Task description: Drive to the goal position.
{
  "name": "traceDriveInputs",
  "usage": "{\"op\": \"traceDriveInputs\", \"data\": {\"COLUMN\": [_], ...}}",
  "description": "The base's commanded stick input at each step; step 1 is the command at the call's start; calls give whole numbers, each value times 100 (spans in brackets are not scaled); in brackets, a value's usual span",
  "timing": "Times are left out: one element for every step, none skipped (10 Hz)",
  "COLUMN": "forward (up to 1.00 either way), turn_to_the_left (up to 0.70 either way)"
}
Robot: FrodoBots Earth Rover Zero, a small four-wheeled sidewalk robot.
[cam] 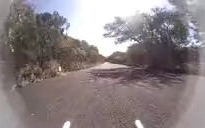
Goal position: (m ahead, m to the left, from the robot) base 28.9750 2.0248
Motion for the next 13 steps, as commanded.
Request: {"op": "traceDriveInputs", "data": {"forward": [85, 85, 85, 85, 85, 85, 85, 85, 85, 85, 85, 85, 85], "turn_to_the_left": [-34, -34, -34, -34, -23, -12, 0, 0, 0, 0, 0, 0, 0]}}
